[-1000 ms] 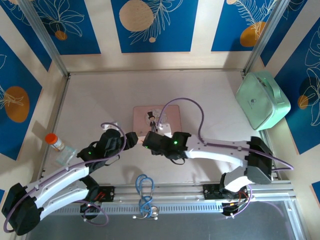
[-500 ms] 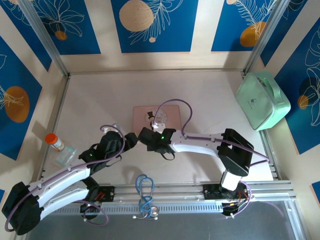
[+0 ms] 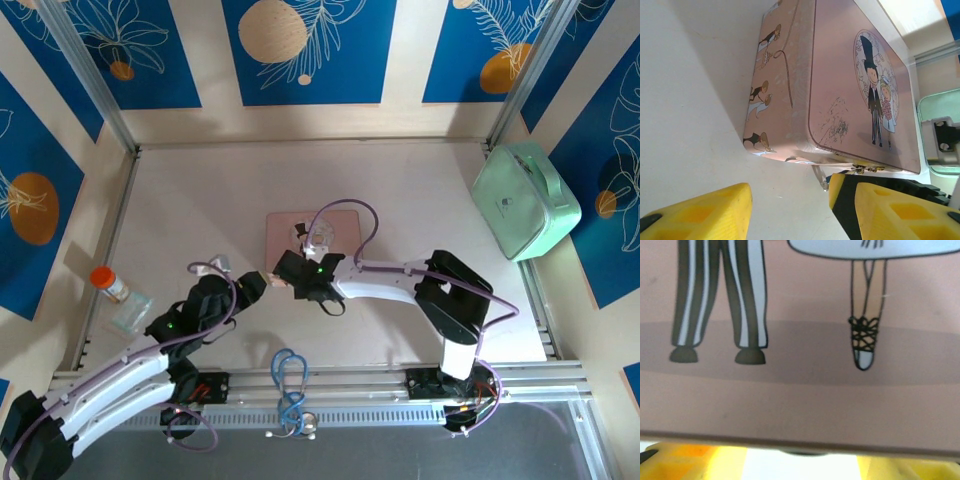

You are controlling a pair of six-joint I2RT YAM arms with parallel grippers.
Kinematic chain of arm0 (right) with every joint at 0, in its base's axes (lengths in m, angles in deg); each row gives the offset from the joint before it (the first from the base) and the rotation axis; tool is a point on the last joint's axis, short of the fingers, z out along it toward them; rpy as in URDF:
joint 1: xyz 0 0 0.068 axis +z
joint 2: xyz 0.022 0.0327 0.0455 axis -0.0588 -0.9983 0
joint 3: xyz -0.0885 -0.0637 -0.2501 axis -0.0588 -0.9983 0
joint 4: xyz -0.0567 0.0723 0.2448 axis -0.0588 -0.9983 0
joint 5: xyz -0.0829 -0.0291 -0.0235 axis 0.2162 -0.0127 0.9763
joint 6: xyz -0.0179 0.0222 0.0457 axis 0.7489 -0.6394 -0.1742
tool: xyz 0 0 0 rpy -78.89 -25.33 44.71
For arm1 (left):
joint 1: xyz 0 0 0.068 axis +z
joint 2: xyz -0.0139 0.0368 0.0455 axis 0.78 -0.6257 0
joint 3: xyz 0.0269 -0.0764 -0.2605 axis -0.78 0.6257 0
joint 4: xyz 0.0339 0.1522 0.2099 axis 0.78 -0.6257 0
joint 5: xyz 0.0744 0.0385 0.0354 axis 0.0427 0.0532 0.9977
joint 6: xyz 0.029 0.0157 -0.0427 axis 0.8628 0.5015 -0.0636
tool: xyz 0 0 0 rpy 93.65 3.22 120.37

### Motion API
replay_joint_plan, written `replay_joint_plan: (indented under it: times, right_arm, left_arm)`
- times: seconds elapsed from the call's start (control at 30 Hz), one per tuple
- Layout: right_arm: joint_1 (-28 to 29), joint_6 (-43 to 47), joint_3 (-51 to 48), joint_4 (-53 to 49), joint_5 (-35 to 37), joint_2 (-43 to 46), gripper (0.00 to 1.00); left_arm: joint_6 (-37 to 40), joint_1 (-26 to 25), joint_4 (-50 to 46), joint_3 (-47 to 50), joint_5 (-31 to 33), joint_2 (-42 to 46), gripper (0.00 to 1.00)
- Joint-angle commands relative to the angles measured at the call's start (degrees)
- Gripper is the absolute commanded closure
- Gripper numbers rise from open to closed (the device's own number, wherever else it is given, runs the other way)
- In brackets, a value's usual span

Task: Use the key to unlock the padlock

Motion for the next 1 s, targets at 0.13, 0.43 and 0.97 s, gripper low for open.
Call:
replay_joint_plan:
  times: [0.13, 0.43, 0.97]
  right_arm:
    - [-0.3, 0.4, 3.7, -3.0, -0.9, -3.5, 0.43]
    - [-0.5, 0.6, 5.5, -4.2, -0.3, -5.2, 0.51]
    - [3.5, -5.0, 2.1, 1.4, 10.6, -3.8, 0.40]
  left_arm:
    - [-0.9, -0.5, -1.5, 1.5, 1.6, 2.6, 0.45]
    - [-0.4, -0.4, -4.7, 2.2, 2.7, 6.3, 0.54]
    - [0.0, -0.4, -2.5, 5.3, 1.4, 8.8, 0.59]
